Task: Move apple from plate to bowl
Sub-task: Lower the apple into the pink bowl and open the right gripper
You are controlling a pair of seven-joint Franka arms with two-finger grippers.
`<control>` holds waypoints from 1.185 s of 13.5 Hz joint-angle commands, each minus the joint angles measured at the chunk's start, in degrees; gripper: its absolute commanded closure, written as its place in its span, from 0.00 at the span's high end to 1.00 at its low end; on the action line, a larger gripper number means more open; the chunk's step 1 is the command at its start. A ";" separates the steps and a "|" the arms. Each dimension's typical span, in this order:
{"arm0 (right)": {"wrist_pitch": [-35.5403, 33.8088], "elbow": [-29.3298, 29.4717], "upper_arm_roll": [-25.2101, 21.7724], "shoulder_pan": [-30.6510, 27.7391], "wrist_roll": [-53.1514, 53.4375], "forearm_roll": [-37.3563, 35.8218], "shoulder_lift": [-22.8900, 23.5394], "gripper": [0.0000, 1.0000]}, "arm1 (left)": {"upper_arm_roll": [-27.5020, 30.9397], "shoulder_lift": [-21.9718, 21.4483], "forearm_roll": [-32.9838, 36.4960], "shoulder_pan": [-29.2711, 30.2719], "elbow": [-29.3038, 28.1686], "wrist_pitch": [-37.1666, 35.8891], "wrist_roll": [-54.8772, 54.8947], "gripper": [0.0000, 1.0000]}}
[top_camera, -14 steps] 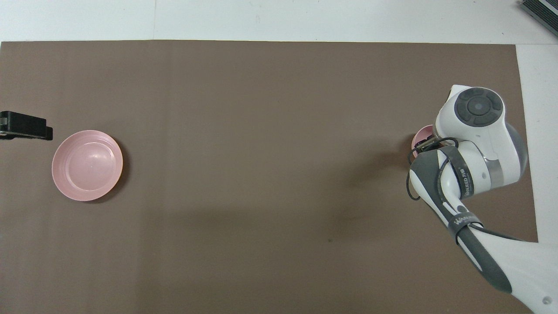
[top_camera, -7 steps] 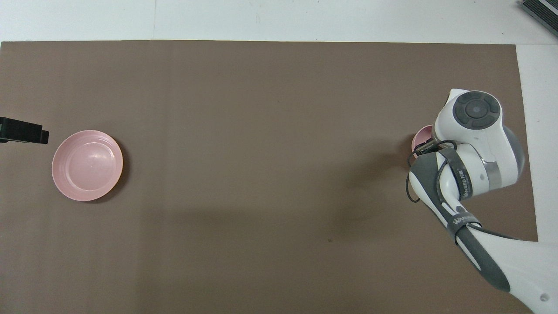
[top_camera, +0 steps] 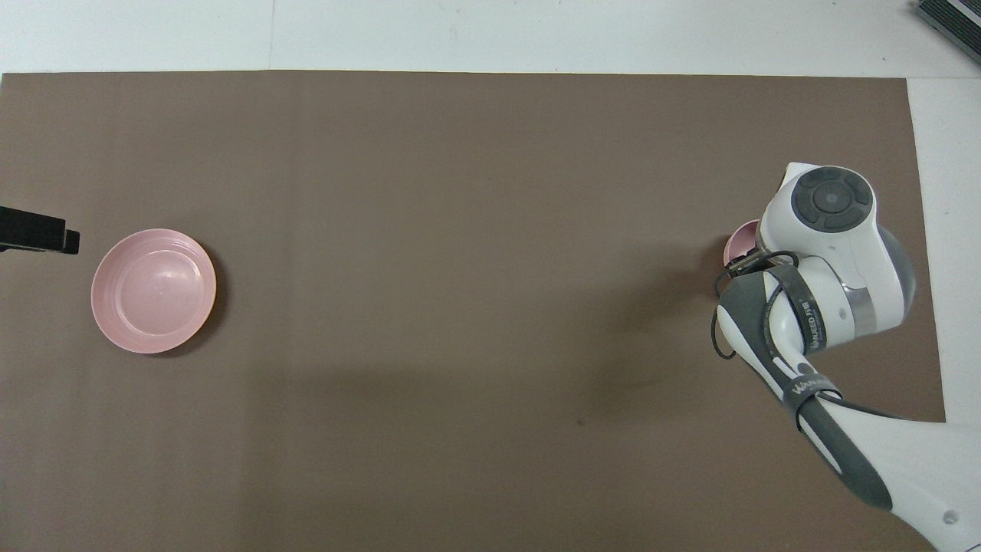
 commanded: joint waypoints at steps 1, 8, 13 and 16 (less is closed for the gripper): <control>1.55 -0.04 0.51 -0.99 0.95 -1.24 0.09 0.84 | -0.83 -0.41 -0.84 1.41 -0.14 -1.22 -0.22 1.00; 1.02 0.49 0.51 -0.99 0.77 -0.89 0.18 1.00 | -0.39 -0.41 -0.84 1.32 -0.14 -1.22 -0.31 1.00; -1.17 2.42 0.51 -0.64 1.03 4.79 -2.97 1.00 | -0.30 -0.41 -0.75 1.41 -0.14 -1.22 -0.31 1.00; -5.89 5.13 0.42 -0.55 1.47 12.36 -6.67 1.00 | -0.39 -0.41 -0.84 1.41 -0.14 -1.22 -0.31 1.00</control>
